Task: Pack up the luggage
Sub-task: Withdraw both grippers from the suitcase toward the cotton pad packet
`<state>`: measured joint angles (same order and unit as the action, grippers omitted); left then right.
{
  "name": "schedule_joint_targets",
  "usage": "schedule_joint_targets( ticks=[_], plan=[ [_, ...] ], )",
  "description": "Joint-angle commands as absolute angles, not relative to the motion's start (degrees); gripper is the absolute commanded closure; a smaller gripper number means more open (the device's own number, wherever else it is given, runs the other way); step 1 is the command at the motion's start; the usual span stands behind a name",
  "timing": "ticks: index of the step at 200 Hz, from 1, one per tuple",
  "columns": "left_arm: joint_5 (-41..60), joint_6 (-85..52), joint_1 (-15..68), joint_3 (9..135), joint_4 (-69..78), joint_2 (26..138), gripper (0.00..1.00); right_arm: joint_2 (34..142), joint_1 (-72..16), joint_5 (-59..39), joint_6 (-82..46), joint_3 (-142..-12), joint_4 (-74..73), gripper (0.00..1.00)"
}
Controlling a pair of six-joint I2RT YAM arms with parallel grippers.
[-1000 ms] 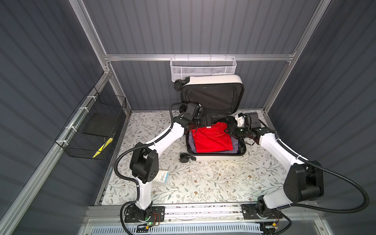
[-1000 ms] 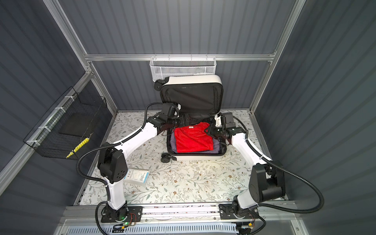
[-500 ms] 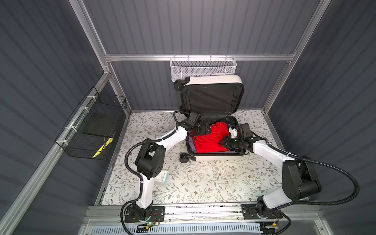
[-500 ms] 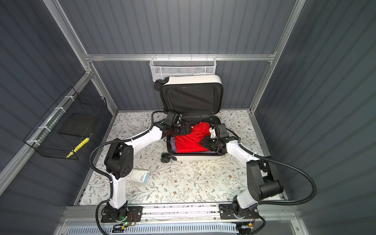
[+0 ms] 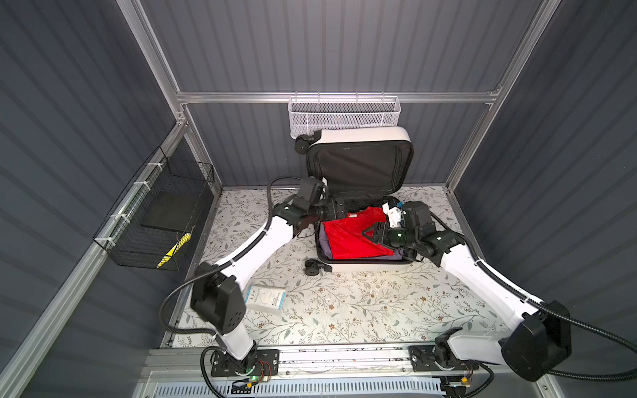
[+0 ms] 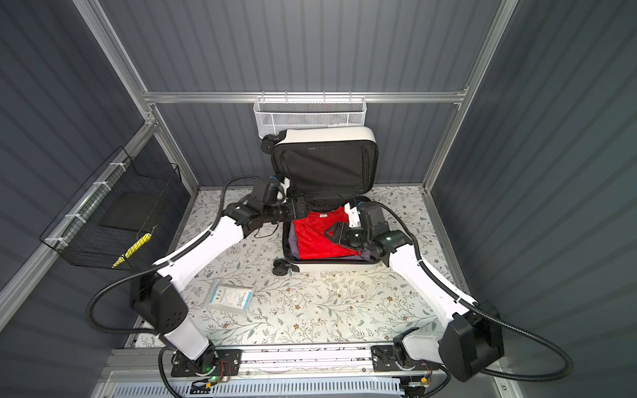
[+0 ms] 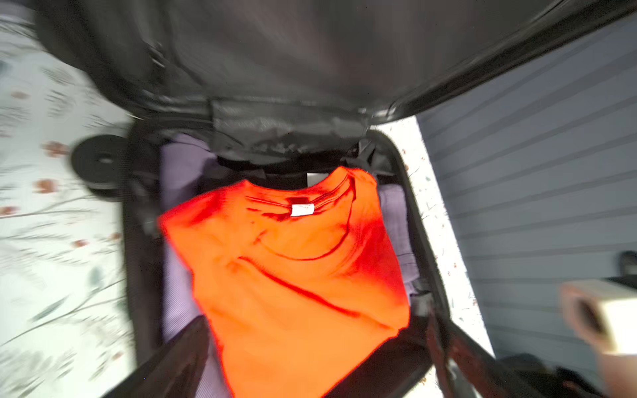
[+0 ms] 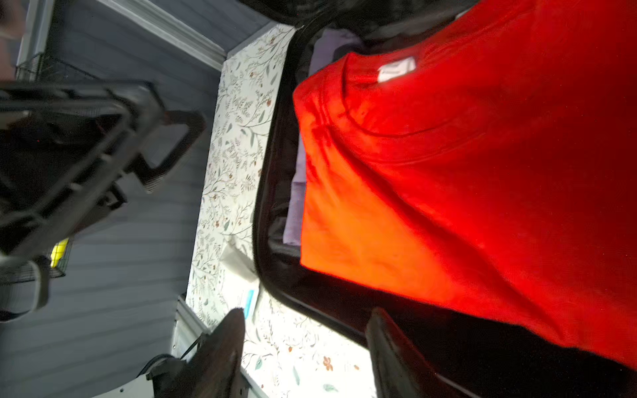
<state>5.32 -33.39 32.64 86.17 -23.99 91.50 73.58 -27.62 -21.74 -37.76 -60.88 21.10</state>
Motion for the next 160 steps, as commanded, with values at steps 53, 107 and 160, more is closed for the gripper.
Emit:
schedule_joint_targets(
  ticks=[53, 107, 160],
  plan=[
    [0.37, -33.97, 21.19, 64.11, -39.60, 69.33, 0.00, 75.53, -49.91, -9.51, -46.21, -60.00, 18.59, 0.35],
    [0.31, -34.19, 12.19, 52.57, -42.41, 60.70, 0.00, 88.48, -63.32, -6.32, -50.71, -63.92, 12.41, 0.33],
    [1.03, -32.22, 8.24, 49.13, -42.67, 59.28, 0.00, 101.84, -68.72, -7.03, -56.54, -67.24, 3.04, 0.36]
  ],
)
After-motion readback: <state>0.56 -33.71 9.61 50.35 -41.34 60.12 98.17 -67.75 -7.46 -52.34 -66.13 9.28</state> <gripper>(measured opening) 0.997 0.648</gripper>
